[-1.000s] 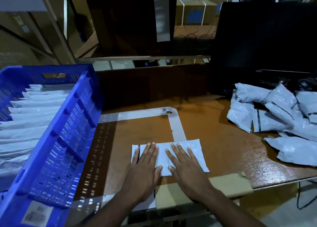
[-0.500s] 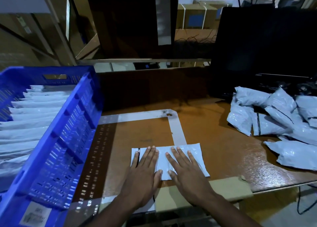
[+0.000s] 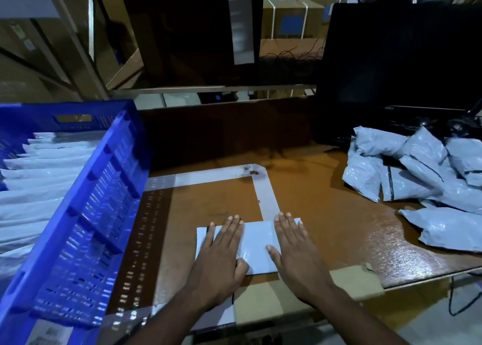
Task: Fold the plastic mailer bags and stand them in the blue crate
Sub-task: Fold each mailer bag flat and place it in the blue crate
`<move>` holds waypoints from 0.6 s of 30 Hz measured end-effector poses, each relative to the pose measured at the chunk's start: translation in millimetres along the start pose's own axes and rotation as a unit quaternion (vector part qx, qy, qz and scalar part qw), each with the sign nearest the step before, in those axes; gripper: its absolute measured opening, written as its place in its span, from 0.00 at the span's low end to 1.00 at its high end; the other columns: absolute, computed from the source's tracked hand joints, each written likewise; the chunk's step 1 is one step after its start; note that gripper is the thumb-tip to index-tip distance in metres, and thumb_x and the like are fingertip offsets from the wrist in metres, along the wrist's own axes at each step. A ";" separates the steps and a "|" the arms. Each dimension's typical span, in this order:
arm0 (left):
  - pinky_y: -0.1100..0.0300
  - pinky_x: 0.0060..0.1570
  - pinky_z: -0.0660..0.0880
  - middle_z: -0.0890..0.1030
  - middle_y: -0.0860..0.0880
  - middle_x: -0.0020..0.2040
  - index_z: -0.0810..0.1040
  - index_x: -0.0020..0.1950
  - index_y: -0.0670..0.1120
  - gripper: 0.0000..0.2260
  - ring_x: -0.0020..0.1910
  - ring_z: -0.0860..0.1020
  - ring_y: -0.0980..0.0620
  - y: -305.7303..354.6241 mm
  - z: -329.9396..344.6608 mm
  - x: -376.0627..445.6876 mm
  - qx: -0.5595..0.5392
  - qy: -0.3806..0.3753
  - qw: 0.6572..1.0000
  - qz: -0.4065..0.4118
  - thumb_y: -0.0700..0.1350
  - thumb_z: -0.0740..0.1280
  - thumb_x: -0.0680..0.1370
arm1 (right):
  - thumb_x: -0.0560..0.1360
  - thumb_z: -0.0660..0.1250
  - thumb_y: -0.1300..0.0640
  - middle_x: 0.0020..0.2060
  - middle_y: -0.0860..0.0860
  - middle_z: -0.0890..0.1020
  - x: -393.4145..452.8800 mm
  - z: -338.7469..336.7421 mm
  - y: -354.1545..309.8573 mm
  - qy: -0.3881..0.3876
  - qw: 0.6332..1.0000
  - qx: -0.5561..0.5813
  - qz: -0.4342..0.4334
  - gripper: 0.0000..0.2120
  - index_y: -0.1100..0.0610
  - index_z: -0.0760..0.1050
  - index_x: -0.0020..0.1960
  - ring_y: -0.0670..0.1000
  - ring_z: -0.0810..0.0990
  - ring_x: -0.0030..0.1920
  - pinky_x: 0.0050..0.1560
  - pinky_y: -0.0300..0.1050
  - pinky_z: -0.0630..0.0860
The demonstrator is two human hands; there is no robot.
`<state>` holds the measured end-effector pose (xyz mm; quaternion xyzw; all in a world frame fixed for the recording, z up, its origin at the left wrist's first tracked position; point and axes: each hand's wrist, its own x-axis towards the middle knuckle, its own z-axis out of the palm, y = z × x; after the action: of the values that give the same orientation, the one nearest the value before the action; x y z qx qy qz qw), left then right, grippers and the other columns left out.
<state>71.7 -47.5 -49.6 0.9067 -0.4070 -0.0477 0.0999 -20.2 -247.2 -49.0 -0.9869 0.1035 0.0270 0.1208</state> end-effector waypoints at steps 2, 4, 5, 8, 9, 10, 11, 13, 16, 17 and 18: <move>0.46 0.78 0.38 0.38 0.53 0.82 0.42 0.83 0.48 0.35 0.80 0.36 0.57 -0.1 -1.2 0.6 0.008 -0.007 1.000 -0.001 0.59 0.45 0.78 | 0.72 0.20 0.30 0.80 0.46 0.36 1.0 -0.2 1.3 0.003 1.000 -0.010 -0.003 0.45 0.52 0.36 0.81 0.45 0.31 0.78 0.78 0.47 0.33; 0.44 0.78 0.39 0.41 0.52 0.83 0.44 0.84 0.48 0.35 0.81 0.37 0.57 2.7 -0.7 -5.4 0.006 -0.009 1.000 -0.002 0.58 0.48 0.78 | 0.73 0.22 0.30 0.80 0.45 0.36 -5.1 2.2 1.5 -0.004 1.000 -0.010 -0.007 0.43 0.52 0.36 0.81 0.45 0.31 0.78 0.79 0.48 0.35; 0.42 0.78 0.40 0.42 0.52 0.83 0.45 0.84 0.48 0.35 0.81 0.39 0.57 3.6 1.5 -7.7 0.005 -0.004 1.000 -0.004 0.57 0.49 0.78 | 0.74 0.22 0.30 0.80 0.45 0.36 -7.2 2.0 1.9 -0.004 1.000 -0.010 -0.008 0.43 0.52 0.36 0.81 0.44 0.31 0.78 0.79 0.49 0.36; 0.41 0.77 0.40 0.42 0.53 0.83 0.46 0.84 0.48 0.35 0.81 0.39 0.57 2.4 2.3 -7.4 0.005 -0.007 1.000 -0.013 0.58 0.50 0.79 | 0.74 0.22 0.30 0.78 0.45 0.35 -4.3 -0.2 4.2 -0.006 1.000 -0.023 -0.016 0.42 0.52 0.35 0.81 0.44 0.32 0.78 0.78 0.51 0.36; 0.41 0.77 0.39 0.41 0.53 0.82 0.45 0.84 0.48 0.35 0.81 0.38 0.57 2.1 1.0 -5.3 0.011 -0.006 1.000 -0.016 0.59 0.49 0.79 | 0.73 0.21 0.30 0.78 0.44 0.34 -2.0 -2.3 4.6 -0.006 0.999 -0.030 -0.020 0.43 0.52 0.35 0.81 0.45 0.32 0.78 0.78 0.51 0.35; 0.41 0.77 0.38 0.39 0.53 0.82 0.43 0.84 0.48 0.35 0.81 0.37 0.57 2.8 -0.6 -5.0 0.016 -0.013 1.000 -0.017 0.59 0.48 0.79 | 0.73 0.21 0.29 0.78 0.44 0.34 -1.9 -2.8 4.7 -0.008 0.999 -0.029 -0.019 0.42 0.51 0.34 0.81 0.45 0.32 0.78 0.78 0.52 0.35; 0.41 0.77 0.37 0.38 0.53 0.82 0.41 0.83 0.49 0.36 0.80 0.35 0.57 3.7 -2.8 -5.2 0.014 -0.019 1.000 -0.018 0.60 0.47 0.78 | 0.72 0.21 0.29 0.77 0.44 0.33 -2.5 -2.5 4.6 -0.007 1.000 -0.026 -0.015 0.42 0.50 0.33 0.80 0.45 0.31 0.78 0.78 0.53 0.35; 0.42 0.78 0.36 0.36 0.54 0.82 0.39 0.83 0.49 0.37 0.79 0.33 0.59 5.5 -3.8 -6.9 0.001 -0.022 0.999 -0.024 0.61 0.44 0.77 | 0.72 0.21 0.28 0.77 0.43 0.32 -4.2 -1.9 3.6 -0.005 1.000 -0.025 -0.008 0.42 0.49 0.32 0.80 0.43 0.30 0.77 0.78 0.52 0.33; 0.45 0.78 0.34 0.33 0.56 0.81 0.37 0.83 0.50 0.38 0.78 0.31 0.60 4.1 -5.8 -7.1 -0.025 -0.028 0.999 -0.037 0.63 0.42 0.75 | 0.75 0.26 0.30 0.79 0.44 0.36 -2.3 -3.4 4.0 -0.016 0.999 -0.033 -0.010 0.39 0.50 0.35 0.81 0.43 0.31 0.77 0.77 0.52 0.31; 0.46 0.78 0.34 0.33 0.56 0.81 0.36 0.83 0.51 0.39 0.78 0.31 0.60 1.6 -7.6 -5.6 -0.037 -0.023 0.998 -0.043 0.63 0.42 0.75 | 0.77 0.29 0.31 0.79 0.44 0.38 1.0 -6.5 4.4 -0.014 0.999 -0.035 -0.006 0.39 0.50 0.37 0.81 0.44 0.32 0.77 0.77 0.53 0.31; 0.46 0.78 0.34 0.33 0.56 0.81 0.37 0.83 0.51 0.39 0.78 0.31 0.60 -0.7 -9.5 -5.2 -0.040 -0.017 0.998 -0.044 0.63 0.43 0.75 | 0.79 0.32 0.32 0.80 0.45 0.40 4.0 -8.8 4.2 0.004 0.999 -0.041 -0.006 0.38 0.51 0.40 0.82 0.44 0.35 0.78 0.77 0.55 0.31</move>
<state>70.4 -41.8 -40.4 0.9180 -0.3665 -0.0836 0.1265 -16.9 -254.2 -41.8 -0.9918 0.0965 0.0267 0.0797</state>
